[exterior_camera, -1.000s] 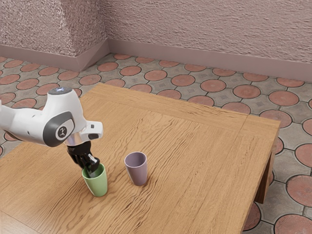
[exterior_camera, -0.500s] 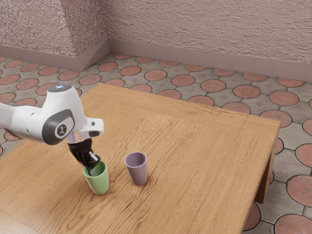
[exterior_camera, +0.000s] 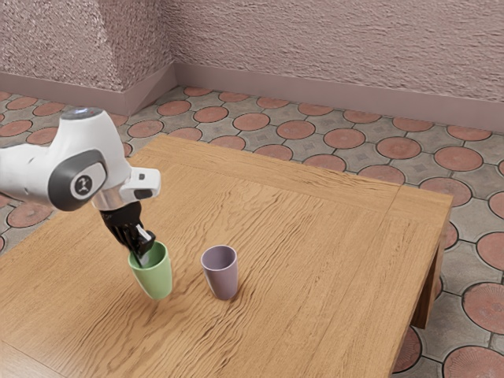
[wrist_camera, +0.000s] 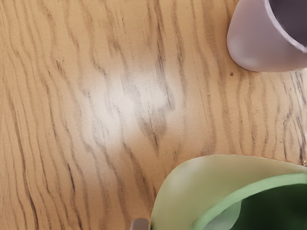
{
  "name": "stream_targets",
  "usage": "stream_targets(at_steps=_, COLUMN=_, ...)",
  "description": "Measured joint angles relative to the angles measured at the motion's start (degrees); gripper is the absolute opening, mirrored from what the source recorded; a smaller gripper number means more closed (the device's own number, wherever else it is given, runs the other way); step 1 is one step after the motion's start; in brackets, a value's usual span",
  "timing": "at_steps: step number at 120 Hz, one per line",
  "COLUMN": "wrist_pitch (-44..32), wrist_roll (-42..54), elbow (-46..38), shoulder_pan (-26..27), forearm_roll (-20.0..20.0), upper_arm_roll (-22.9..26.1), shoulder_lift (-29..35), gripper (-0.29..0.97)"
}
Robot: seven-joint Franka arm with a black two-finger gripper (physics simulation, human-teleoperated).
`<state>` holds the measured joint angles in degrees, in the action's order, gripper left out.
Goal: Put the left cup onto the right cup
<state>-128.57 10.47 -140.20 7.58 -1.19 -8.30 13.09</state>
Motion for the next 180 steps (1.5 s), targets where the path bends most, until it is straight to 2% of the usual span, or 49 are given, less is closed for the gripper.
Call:
stream_targets(at_steps=42, wrist_pitch=7.87, wrist_roll=0.24, elbow=5.97, shoulder_pan=0.07, forearm_roll=-0.11, upper_arm_roll=2.54, shoulder_lift=1.56, gripper=-0.10)
stream_targets(at_steps=78, wrist_pitch=10.57, wrist_roll=0.57, elbow=11.08, shoulder_pan=0.43, forearm_roll=-0.95, upper_arm_roll=4.19, shoulder_lift=0.55, gripper=-0.10)
stream_targets(at_steps=116, wrist_pitch=10.25, wrist_roll=0.94, elbow=15.94, shoulder_pan=0.43, forearm_roll=-4.60, upper_arm_roll=4.95, shoulder_lift=-4.72, gripper=-0.10)
stream_targets(at_steps=180, wrist_pitch=5.53, wrist_roll=1.23, elbow=18.27, shoulder_pan=0.42, forearm_roll=-5.70, upper_arm_roll=6.29, shoulder_lift=-9.53, gripper=-0.10)
